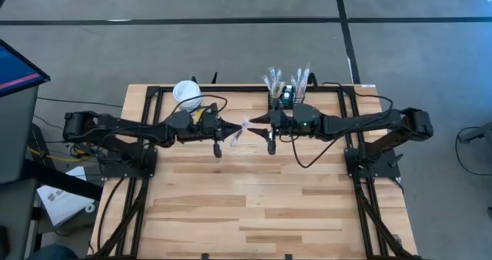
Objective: Pick & Place toothbrushing station
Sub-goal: Put the violet toothbrush into the black mesh organizer
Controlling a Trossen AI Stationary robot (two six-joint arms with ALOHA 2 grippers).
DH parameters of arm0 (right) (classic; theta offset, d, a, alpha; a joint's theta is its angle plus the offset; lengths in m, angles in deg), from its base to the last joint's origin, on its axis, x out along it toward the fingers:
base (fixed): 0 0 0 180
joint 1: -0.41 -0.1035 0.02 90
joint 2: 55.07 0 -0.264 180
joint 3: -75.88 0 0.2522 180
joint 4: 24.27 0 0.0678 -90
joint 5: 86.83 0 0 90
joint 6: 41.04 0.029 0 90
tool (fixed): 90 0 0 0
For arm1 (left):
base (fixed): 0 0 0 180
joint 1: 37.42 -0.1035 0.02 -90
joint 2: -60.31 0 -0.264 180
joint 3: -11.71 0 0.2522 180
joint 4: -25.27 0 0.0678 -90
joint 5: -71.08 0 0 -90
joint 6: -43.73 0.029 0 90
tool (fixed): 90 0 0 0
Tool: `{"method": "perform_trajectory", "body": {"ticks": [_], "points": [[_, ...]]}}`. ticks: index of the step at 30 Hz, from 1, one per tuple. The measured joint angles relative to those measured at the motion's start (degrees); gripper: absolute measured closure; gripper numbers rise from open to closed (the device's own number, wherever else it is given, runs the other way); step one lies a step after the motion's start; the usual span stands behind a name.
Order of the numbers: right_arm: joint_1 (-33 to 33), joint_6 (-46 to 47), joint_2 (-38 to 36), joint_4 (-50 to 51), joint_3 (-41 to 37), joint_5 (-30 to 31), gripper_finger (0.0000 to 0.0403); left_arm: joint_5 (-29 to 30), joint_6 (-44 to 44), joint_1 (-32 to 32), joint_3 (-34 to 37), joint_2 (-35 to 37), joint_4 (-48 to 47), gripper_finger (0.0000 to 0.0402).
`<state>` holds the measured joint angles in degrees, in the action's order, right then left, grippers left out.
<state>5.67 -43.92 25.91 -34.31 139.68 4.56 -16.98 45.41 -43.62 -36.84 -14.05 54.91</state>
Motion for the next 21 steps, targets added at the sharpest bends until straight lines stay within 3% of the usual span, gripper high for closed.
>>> {"method": "perform_trajectory", "body": {"ticks": [14,21], "points": [[0.0,-0.1,2.7,-5.4,0.2,-0.1,0.0283,-0.2,1.1,-0.5,0.0,-3.0,3.5,0.0401],[0.0,-0.1,2.8,-5.2,0.2,-0.1,0.0351,-0.2,1.1,-0.5,0.0,-3.0,3.5,0.0401]]}}
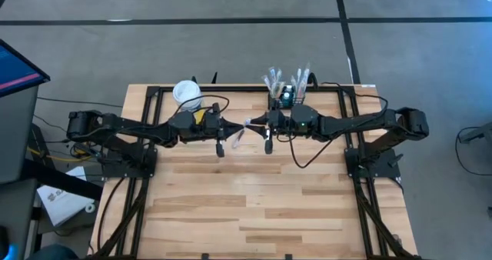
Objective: Pick & Place toothbrushing station
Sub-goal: Put the violet toothbrush into the black mesh organizer
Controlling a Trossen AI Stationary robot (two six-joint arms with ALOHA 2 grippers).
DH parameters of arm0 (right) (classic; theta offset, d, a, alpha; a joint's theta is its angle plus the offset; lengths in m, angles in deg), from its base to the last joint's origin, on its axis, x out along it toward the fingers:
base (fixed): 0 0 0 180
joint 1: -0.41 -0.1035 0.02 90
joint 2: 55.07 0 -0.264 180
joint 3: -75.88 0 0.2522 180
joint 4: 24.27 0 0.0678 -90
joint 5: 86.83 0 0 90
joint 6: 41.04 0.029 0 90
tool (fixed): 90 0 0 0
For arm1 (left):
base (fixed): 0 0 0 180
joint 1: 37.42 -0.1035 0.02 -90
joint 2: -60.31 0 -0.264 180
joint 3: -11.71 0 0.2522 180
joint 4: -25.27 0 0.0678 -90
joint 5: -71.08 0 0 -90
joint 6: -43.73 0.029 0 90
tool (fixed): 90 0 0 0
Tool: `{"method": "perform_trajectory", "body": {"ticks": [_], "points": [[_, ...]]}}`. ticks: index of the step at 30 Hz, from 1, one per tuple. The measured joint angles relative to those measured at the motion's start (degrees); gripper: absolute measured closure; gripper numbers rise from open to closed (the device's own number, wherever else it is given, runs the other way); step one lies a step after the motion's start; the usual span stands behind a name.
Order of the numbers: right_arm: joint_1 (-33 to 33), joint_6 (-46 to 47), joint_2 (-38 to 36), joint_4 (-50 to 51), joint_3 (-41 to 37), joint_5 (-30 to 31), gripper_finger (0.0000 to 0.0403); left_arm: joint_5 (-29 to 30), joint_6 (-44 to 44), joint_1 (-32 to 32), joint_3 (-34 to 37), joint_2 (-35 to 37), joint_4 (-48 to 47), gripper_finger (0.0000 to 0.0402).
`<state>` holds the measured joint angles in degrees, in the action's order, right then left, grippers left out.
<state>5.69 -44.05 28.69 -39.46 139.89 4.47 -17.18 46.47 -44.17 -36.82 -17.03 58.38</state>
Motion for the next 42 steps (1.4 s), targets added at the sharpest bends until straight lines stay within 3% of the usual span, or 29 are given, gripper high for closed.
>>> {"method": "perform_trajectory", "body": {"ticks": [3,26,36,42], "points": [[0.1,-0.4,0.0,0.5,0.0,0.0,0.0391,0.2,0.0,0.0,0.0,0.0,-0.1,0.0401],[0.5,-0.5,-0.1,0.6,0.0,0.0,0.0402,1.0,1.6,0.0,0.0,0.0,-0.2,0.0399],[2.9,-0.2,-0.2,2.7,0.0,0.2,0.0403,1.8,4.7,0.0,0.0,0.0,-1.7,0.0325],[5.3,0.0,-1.1,6.0,0.0,0.3,0.0403,5.1,5.0,0.0,0.0,0.0,-3.4,0.0309]]}}
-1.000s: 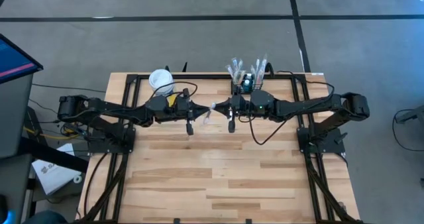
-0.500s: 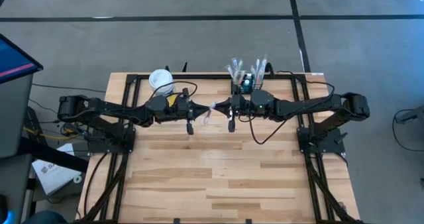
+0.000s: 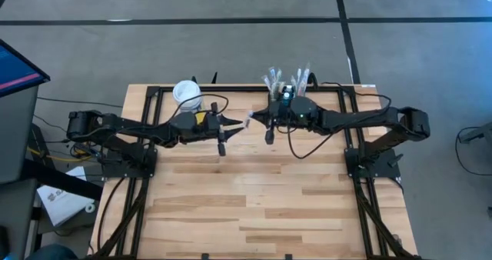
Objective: Pick & Place toothbrushing station
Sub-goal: Put the violet toothbrush into the black mesh organizer
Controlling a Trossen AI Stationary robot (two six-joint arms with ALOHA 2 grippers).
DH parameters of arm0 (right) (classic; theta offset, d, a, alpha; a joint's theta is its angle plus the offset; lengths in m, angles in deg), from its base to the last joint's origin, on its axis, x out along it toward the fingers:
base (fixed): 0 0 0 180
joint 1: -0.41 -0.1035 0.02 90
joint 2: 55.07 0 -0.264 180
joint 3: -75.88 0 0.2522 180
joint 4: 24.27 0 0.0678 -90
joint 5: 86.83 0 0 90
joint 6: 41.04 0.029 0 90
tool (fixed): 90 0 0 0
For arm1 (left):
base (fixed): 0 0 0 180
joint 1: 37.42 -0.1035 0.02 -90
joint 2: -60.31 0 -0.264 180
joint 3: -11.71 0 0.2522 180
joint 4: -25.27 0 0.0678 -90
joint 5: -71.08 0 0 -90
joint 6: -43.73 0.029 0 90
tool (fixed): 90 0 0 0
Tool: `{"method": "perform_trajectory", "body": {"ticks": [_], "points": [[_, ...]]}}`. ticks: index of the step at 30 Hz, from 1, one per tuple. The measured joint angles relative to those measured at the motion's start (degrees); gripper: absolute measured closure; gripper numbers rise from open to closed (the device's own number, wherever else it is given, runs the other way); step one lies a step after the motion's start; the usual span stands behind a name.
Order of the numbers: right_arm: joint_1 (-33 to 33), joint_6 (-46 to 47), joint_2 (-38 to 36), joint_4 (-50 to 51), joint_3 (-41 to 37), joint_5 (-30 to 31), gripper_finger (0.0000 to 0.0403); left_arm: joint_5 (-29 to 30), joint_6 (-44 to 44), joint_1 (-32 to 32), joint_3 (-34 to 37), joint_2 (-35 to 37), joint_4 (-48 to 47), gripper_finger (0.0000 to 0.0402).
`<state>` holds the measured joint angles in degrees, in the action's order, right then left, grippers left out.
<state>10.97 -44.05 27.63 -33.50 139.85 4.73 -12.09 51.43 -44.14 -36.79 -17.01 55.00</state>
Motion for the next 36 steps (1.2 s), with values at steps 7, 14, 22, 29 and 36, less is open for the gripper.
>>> {"method": "perform_trajectory", "body": {"ticks": [7,14,22,29,36], "points": [[2.6,0.0,-4.7,5.3,0.1,4.6,0.0403,0.7,0.0,-0.1,0.0,0.3,-1.6,0.0309],[4.5,0.0,-8.2,11.5,0.0,10.1,0.0403,0.7,-0.2,-0.1,0.0,0.3,-1.7,0.0309],[7.3,2.2,-14.9,12.0,-5.5,13.2,0.0403,0.6,-0.2,-0.1,0.0,0.3,-1.7,0.0309],[10.0,3.2,-19.9,14.6,-8.8,19.7,0.0403,0.6,-0.3,-0.1,0.0,0.3,-1.6,0.0309],[14.5,5.5,-23.0,17.3,-11.0,19.8,0.0403,0.5,-0.3,-0.1,0.0,0.3,-1.6,0.0309]]}}
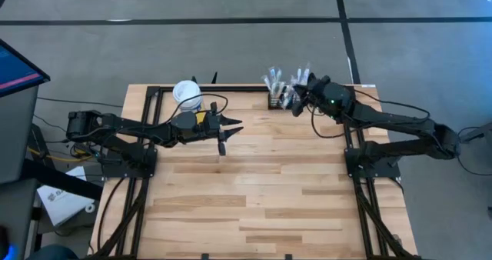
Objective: Pick & Place toothbrushing station
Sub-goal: Put the violet toothbrush into the black mesh organizer
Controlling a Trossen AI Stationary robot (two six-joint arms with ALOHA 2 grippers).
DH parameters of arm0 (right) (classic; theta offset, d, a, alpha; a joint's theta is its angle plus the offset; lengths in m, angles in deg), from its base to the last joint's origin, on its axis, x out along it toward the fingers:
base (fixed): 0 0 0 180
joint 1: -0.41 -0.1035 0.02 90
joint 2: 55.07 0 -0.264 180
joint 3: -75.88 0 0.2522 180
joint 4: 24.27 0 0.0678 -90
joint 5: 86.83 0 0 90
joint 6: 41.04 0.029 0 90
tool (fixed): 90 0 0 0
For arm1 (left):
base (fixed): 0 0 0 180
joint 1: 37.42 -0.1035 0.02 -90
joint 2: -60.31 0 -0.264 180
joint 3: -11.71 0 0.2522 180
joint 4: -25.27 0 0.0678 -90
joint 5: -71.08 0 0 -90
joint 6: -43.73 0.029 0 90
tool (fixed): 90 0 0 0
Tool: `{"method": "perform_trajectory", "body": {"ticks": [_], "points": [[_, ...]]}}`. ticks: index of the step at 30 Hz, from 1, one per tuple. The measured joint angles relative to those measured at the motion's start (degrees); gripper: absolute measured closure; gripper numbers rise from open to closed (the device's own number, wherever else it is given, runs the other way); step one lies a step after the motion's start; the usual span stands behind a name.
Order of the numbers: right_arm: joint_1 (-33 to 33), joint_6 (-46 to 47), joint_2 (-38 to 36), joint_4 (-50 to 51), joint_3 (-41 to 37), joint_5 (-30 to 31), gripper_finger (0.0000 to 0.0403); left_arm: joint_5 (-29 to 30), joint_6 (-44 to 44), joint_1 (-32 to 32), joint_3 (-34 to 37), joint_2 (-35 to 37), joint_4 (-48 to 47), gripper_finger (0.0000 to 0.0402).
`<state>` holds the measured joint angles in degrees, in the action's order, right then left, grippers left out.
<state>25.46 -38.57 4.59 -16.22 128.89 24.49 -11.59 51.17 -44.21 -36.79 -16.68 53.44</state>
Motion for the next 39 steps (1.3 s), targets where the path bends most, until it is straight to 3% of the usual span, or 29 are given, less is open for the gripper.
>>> {"method": "perform_trajectory", "body": {"ticks": [21,30,39], "points": [[8.8,2.6,-4.2,8.4,0.0,0.1,0.0403,0.2,0.0,0.0,0.0,0.0,0.0,0.0309],[10.8,3.5,-6.7,12.1,0.1,6.2,0.0403,0.1,0.0,0.0,0.0,0.0,0.0,0.0309],[14.4,3.6,-6.5,11.0,0.1,7.3,0.0403,0.1,0.0,0.0,0.0,0.0,0.0,0.0309]]}}
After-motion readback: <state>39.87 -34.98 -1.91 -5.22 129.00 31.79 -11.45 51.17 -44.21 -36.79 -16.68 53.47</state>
